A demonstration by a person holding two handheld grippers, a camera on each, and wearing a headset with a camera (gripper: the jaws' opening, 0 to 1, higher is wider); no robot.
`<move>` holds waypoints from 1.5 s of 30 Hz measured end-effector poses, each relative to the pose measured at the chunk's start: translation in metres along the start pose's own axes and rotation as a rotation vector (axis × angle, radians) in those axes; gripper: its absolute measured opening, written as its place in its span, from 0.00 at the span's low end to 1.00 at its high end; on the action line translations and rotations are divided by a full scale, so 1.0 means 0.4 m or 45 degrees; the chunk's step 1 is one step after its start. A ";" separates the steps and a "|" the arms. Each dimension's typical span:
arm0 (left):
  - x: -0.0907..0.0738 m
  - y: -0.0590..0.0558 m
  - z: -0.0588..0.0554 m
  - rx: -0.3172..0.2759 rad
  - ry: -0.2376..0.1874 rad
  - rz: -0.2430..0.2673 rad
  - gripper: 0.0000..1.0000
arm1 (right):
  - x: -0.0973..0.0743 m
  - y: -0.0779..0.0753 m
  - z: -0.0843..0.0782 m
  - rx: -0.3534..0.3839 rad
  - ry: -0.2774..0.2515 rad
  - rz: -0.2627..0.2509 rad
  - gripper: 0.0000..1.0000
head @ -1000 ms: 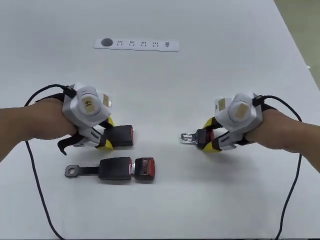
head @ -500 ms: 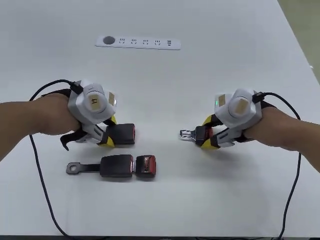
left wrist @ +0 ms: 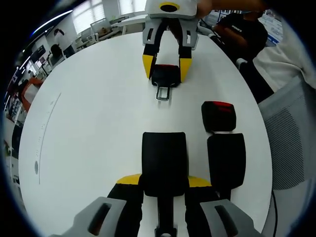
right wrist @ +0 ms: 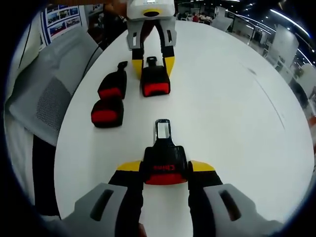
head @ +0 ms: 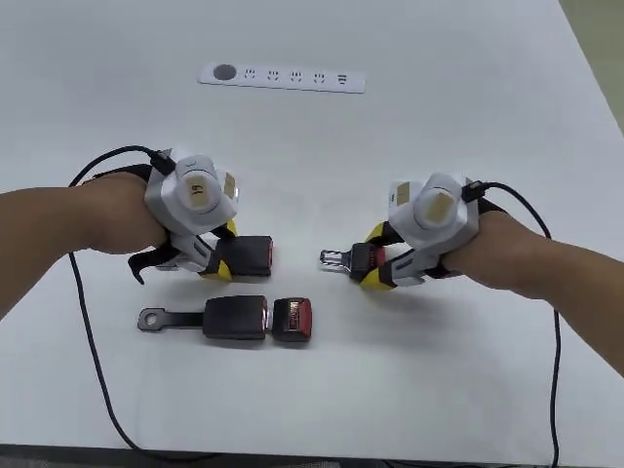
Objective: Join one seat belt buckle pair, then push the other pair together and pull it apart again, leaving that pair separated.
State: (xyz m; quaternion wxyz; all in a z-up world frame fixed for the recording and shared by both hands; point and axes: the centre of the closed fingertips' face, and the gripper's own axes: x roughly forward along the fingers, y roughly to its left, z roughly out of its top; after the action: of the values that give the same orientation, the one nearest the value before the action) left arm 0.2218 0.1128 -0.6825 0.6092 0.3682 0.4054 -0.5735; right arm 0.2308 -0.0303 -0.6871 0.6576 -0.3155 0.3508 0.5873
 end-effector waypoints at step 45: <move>0.013 0.011 -0.003 0.016 -0.002 -0.003 0.32 | 0.097 0.022 0.148 -0.094 -0.027 0.027 0.31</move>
State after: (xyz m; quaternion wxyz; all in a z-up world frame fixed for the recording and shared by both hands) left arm 0.2262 0.1121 -0.6878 0.6065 0.3713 0.4017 -0.5770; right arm 0.2299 0.0409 -0.6866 0.6430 -0.3296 0.3252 0.6100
